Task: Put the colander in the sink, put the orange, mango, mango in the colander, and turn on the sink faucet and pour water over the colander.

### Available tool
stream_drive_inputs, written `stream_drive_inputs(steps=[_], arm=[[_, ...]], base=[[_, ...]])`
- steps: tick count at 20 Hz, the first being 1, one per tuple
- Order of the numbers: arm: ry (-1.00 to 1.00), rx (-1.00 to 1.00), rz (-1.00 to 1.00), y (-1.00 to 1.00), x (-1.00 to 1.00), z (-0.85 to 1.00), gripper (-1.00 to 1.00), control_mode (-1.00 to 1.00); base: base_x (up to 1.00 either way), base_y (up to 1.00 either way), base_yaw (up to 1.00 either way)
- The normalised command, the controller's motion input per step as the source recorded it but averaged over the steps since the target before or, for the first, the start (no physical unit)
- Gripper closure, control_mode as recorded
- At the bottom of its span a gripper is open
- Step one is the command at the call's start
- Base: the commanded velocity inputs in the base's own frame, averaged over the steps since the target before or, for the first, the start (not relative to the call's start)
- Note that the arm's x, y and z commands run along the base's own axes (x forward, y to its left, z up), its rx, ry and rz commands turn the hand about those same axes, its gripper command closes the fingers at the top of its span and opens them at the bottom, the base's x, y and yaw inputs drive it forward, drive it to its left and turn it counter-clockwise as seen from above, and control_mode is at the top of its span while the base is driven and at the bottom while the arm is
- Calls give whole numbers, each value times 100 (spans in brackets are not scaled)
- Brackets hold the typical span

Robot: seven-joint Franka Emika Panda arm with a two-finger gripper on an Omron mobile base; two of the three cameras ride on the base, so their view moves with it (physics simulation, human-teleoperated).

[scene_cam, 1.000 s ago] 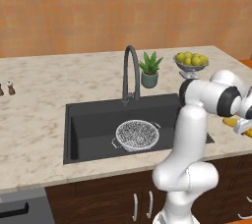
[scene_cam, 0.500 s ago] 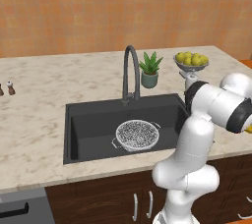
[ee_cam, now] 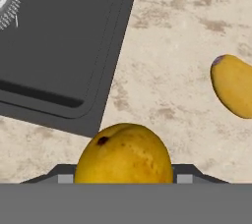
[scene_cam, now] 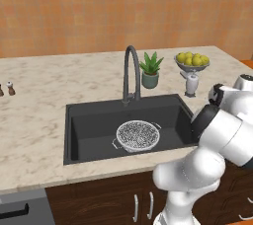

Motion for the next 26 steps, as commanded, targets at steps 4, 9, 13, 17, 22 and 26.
stream_drive_inputs(steps=[4, 9, 13, 17, 22, 26], arm=[[0, 0, 0, 84, 17, 21, 100, -100], [1, 5, 0, 71, 17, 16, 100, -100], [2, 15, 0, 52, 20, 10, 100, -100], [2, 14, 0, 49, 23, 8, 100, -100], [2, 4, 0, 56, 25, 11, 100, -100], [3, 3, 0, 51, 27, 0, 100, -100]], base=[[0, 0, 0], [0, 0, 0], [0, 0, 0], [0, 0, 0], [0, 0, 0], [0, 0, 0]])
